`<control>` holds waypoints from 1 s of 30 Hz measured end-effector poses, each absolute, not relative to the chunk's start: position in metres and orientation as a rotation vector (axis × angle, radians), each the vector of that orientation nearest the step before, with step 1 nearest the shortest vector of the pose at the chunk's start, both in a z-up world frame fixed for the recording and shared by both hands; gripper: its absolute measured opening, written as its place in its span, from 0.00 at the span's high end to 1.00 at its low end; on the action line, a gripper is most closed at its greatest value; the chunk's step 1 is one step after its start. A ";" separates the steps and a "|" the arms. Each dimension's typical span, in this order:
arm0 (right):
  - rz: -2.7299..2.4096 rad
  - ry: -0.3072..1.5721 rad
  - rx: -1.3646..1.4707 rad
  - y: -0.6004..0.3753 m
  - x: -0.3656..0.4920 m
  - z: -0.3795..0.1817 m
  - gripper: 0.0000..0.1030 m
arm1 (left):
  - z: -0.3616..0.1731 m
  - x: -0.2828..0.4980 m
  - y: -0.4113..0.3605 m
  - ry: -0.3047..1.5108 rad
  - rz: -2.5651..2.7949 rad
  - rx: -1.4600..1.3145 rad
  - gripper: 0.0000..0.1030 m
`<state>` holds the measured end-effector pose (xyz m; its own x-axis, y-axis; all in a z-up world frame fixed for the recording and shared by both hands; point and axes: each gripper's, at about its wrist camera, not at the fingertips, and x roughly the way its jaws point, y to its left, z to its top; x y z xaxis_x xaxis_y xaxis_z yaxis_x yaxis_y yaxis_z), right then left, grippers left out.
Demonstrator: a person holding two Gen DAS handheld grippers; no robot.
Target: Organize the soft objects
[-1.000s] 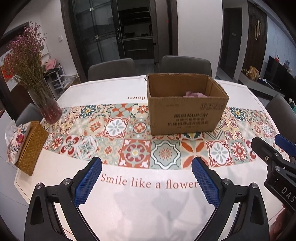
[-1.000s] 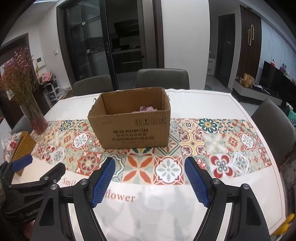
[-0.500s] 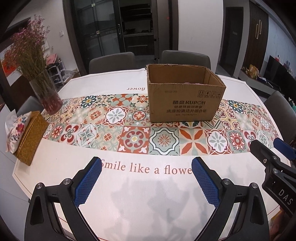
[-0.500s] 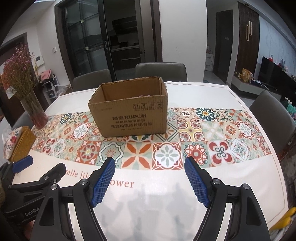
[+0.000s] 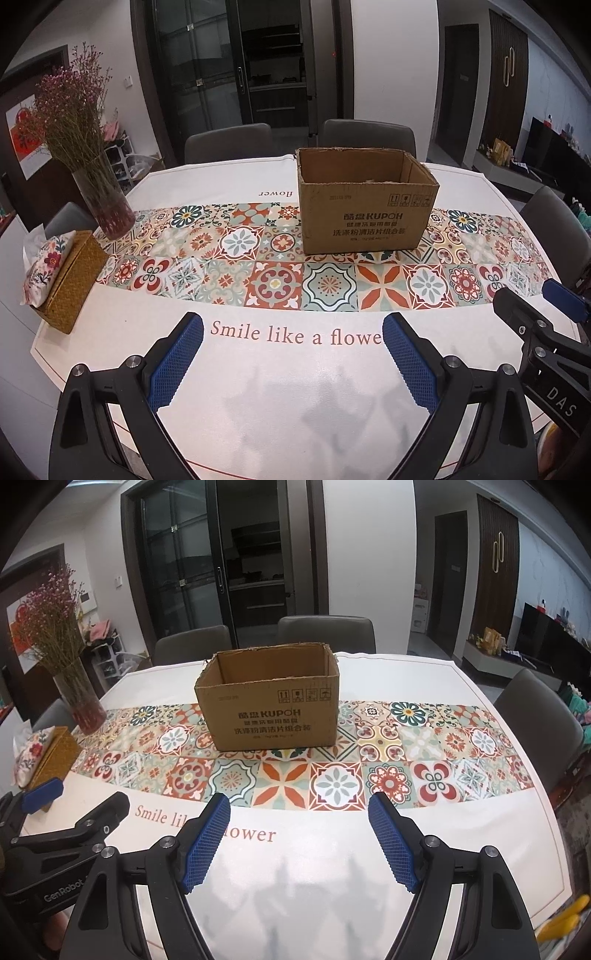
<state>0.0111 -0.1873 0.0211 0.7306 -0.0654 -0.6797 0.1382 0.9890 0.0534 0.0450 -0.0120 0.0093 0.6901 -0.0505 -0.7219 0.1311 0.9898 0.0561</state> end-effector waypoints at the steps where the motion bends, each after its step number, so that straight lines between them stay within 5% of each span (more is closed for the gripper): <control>1: -0.112 0.743 0.103 -0.187 0.010 0.021 0.24 | 0.010 0.044 -0.012 0.803 -0.103 0.104 0.04; 30: -0.106 0.747 0.110 -0.185 0.008 0.022 0.24 | 0.005 0.041 -0.013 0.821 -0.096 0.113 0.04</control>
